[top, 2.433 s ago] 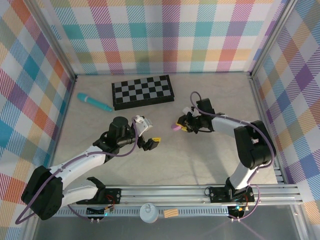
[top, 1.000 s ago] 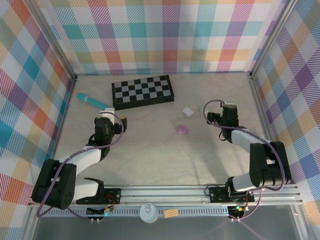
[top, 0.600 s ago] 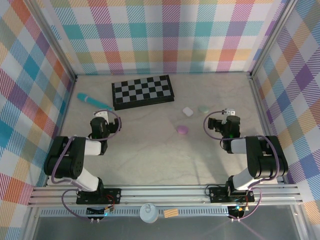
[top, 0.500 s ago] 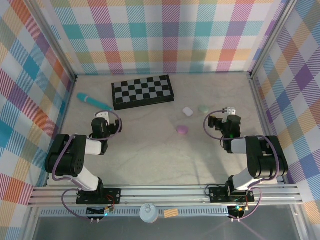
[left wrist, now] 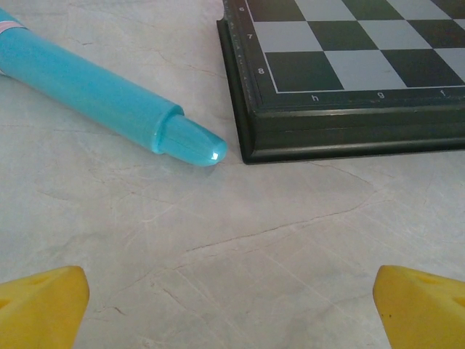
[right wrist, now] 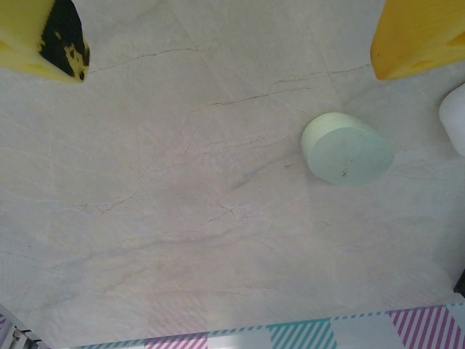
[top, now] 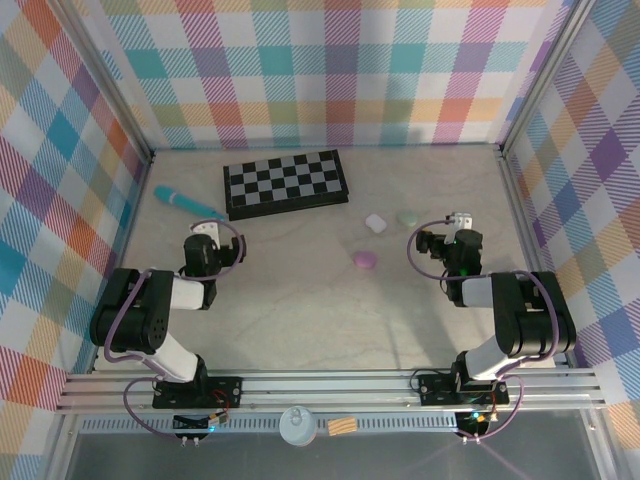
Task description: Insert wireless bluetooth earbuds into charging case
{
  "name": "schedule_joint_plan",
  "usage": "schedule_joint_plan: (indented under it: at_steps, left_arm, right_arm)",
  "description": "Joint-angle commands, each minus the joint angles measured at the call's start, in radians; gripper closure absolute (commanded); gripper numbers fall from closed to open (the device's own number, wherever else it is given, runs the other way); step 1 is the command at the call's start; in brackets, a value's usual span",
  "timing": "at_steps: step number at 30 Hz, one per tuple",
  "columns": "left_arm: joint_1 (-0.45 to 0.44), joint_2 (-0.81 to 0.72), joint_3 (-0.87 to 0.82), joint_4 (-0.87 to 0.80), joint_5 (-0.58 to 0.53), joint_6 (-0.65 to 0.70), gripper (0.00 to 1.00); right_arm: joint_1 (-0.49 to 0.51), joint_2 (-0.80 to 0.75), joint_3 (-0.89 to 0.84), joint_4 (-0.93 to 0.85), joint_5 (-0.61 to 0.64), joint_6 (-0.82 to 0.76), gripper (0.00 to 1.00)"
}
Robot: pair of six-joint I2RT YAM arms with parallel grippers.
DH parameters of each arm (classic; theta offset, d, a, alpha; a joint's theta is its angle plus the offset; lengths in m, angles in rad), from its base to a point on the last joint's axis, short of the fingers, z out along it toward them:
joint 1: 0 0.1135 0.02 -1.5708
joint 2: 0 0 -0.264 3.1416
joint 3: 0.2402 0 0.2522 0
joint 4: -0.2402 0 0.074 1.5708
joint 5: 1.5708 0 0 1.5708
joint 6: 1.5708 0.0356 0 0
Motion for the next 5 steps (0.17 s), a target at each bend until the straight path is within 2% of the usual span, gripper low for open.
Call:
schedule_joint_plan:
  at_steps: [1, 5]
  left_arm:
    - [-0.007, -0.003, 0.022, 0.026, -0.003, 0.011, 0.0]
    - [-0.008, -0.005, 0.019, 0.029, -0.003, 0.01, 0.0]
  right_arm:
    - [-0.005, 0.006, 0.01, 0.034, -0.014, -0.015, 0.01]
    - [-0.006, 0.006, 0.009, 0.037, -0.014, -0.015, 0.01]
